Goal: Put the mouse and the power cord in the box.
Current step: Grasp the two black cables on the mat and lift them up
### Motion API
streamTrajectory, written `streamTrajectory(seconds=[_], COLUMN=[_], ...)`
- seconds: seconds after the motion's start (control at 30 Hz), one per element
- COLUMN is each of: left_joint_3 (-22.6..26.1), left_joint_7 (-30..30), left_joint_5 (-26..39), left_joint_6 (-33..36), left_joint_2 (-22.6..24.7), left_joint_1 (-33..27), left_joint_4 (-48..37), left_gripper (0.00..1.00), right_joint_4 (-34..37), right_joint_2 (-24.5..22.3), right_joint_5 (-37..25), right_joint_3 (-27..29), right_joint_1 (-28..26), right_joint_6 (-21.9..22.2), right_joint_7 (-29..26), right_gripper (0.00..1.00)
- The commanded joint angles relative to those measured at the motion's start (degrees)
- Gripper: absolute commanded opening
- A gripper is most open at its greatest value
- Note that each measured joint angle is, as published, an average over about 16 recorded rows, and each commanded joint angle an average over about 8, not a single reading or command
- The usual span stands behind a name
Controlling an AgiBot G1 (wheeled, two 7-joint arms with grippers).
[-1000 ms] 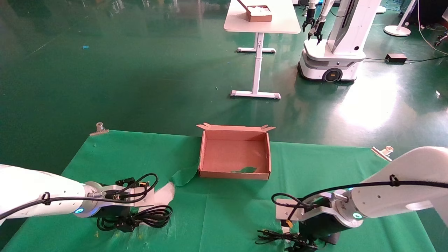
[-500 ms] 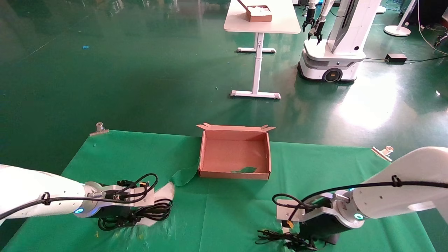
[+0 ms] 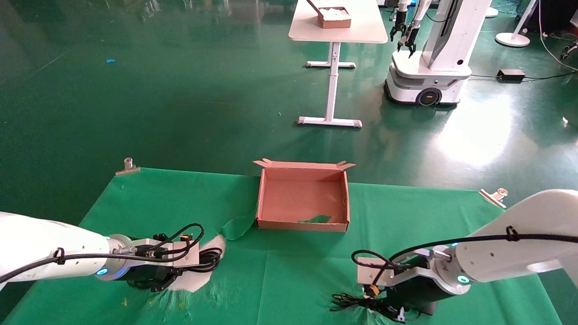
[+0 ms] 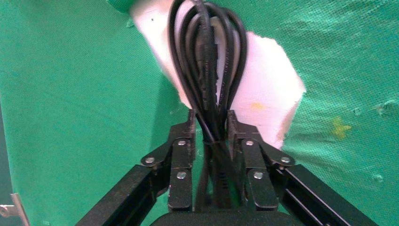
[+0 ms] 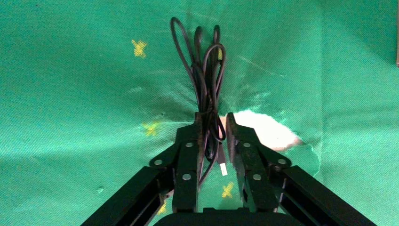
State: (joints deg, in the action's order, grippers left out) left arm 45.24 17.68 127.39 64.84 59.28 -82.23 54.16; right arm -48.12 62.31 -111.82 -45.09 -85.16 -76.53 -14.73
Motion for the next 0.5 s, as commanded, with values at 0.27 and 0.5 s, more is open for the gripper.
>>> streamTrajectory(seconds=[0.27, 0.5], left_joint_3=[-0.01, -0.42], left_joint_7=[0.0, -1.47], left_joint_5=[0.02, -0.96], left_joint_6=[0.0, 1.18], left_joint_2=[0.0, -1.29], left_joint_1=[0.0, -1.29], left_joint_4=[0.02, 1.39], left_gripper=[0.0, 0.0], right_joint_4=[-0.03, -0.27], right_joint_2=[-0.03, -0.76], right_joint_5=[0.05, 1.35], right_joint_3=[0.02, 1.22], right_joint_1=[0.02, -1.03], right_joint_6=[-0.03, 0.12], right_joint_7=[-0.01, -0.47], right_gripper=[0.0, 0.0])
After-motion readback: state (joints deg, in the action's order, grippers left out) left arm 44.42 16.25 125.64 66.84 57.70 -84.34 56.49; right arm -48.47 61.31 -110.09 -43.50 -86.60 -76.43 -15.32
